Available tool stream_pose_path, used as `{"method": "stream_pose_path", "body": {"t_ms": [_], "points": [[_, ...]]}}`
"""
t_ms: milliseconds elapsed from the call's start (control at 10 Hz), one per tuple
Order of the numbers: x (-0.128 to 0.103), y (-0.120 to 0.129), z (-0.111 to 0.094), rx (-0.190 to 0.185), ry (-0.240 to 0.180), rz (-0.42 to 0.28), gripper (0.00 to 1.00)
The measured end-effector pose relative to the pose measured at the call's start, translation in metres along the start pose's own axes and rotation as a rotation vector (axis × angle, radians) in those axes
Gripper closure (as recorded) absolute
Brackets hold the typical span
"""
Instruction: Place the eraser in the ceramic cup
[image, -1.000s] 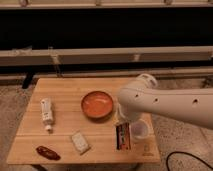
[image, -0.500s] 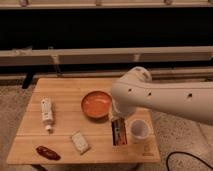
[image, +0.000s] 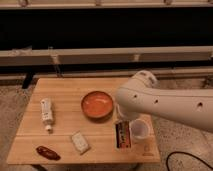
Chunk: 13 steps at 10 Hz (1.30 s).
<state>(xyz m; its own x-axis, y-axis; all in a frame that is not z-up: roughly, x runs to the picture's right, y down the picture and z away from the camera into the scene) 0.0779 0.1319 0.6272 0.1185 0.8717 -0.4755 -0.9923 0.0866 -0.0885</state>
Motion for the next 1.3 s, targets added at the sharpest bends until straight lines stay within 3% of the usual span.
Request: {"method": "stream_pose_path", "body": {"t_ms": [300,800,1300], "points": [[-0.012,-0.009,-0.006,0.000,-0.019,0.005,1.00],[-0.048,-0.058,-0.019,0.028,-0.064,0.082,1.00],[-0.076,-0.116,-0.006,0.053,-0.072,0.158,0.99]]}}
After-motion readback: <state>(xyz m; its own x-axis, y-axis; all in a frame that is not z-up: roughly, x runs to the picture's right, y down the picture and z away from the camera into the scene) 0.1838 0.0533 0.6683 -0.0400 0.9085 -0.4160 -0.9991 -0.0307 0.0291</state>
